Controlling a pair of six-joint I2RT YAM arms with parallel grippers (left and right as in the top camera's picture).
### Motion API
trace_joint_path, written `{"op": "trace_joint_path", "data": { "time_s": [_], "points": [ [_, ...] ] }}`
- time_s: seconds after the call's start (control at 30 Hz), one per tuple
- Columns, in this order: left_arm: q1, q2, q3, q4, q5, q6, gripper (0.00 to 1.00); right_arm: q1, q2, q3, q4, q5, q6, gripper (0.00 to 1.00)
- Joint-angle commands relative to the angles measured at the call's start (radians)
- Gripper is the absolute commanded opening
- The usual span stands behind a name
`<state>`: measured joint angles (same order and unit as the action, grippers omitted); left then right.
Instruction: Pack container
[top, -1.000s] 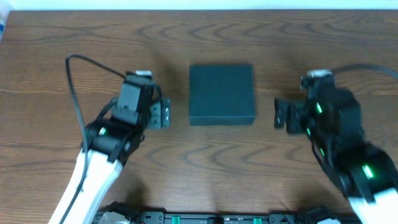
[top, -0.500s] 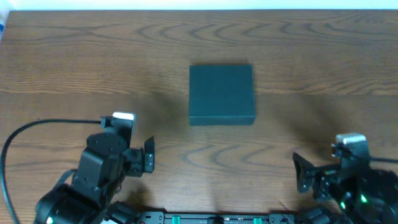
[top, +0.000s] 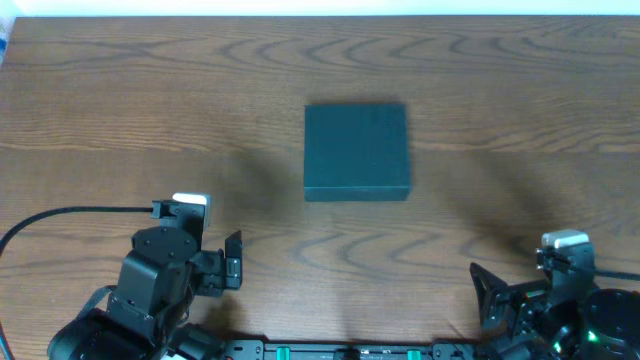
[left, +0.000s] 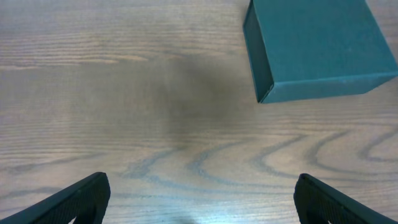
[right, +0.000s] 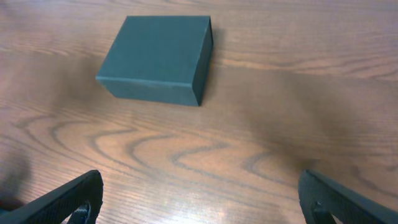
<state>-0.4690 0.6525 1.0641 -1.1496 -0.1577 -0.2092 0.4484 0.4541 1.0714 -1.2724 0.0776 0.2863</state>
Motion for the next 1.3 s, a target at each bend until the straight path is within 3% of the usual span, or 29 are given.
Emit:
{"op": "trace_joint_path", "data": {
  "time_s": [0.0,0.27,0.53,0.73,0.97,1.27],
  "points": [
    [-0.003,-0.001,-0.009,-0.005,-0.009,-0.008,0.96,0.006,-0.001,0.002,-0.007,-0.007,0.016,0.99],
    [-0.003,-0.001,-0.009,-0.005,-0.009,-0.008,0.95,0.006,-0.001,0.002,-0.008,-0.003,0.010,0.99],
    [-0.003,-0.001,-0.009,-0.005,-0.009,-0.008,0.96,-0.148,-0.088,-0.040,0.067,-0.060,-0.203,0.99],
    [-0.003,-0.001,-0.009,-0.005,-0.009,-0.008,0.96,-0.338,-0.256,-0.241,0.179,-0.177,-0.317,0.99],
    [-0.003,-0.001,-0.009,-0.005,-0.009,-0.008,0.95,-0.352,-0.350,-0.473,0.252,-0.182,-0.373,0.99],
    [-0.003,-0.001,-0.009,-0.005,-0.009,-0.008,0.96,-0.352,-0.359,-0.596,0.251,-0.160,-0.372,0.99]
  ]
}}
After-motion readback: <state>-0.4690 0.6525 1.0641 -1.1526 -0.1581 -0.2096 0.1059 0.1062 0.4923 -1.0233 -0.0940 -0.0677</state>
